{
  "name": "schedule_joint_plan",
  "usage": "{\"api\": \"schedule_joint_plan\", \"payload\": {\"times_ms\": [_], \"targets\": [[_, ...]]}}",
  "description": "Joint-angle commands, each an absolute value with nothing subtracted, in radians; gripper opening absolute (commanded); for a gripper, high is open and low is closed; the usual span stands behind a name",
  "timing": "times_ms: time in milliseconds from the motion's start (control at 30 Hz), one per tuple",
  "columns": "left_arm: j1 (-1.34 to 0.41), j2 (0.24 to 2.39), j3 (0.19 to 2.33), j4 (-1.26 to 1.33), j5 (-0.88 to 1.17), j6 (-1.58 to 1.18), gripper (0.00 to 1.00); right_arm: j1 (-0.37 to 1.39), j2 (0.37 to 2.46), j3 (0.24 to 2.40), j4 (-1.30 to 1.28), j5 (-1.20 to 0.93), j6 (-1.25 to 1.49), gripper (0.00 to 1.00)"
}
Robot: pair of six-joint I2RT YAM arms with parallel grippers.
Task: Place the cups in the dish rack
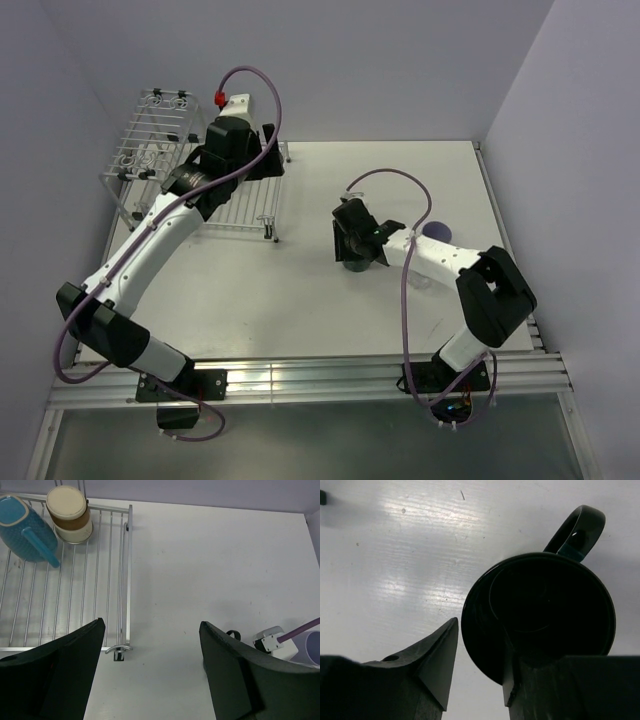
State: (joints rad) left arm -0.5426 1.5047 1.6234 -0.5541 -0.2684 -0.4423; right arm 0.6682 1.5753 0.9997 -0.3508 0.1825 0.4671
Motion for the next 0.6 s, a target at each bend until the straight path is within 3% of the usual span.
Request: {"api": "schedule_joint_plan", "payload": {"times_ms": [0, 33, 167, 567], "targets": [[-0.545, 1.465, 1.602, -0.505, -0.255, -0.442, 0.83, 0.680, 1.601, 1.048, -0.334, 0.235, 0.459, 0.44], [-0.543, 1.466, 1.598, -0.502, -0.253, -0.443, 0.83, 0.680, 1.605, 1.054, -0.337, 0.239, 0.457, 0.41], [-0.545, 1.468, 1.572, -0.485, -0.238, -0.452, 0.82, 0.681, 1.600, 1.066, -0.356, 0.264, 0.449, 0.00], [-0.532, 1.347, 1.376, -0.285, -0.011, -0.522, 0.85, 0.626, 1.329, 1.330, -0.445, -0.051, 0.440, 0.00]]}}
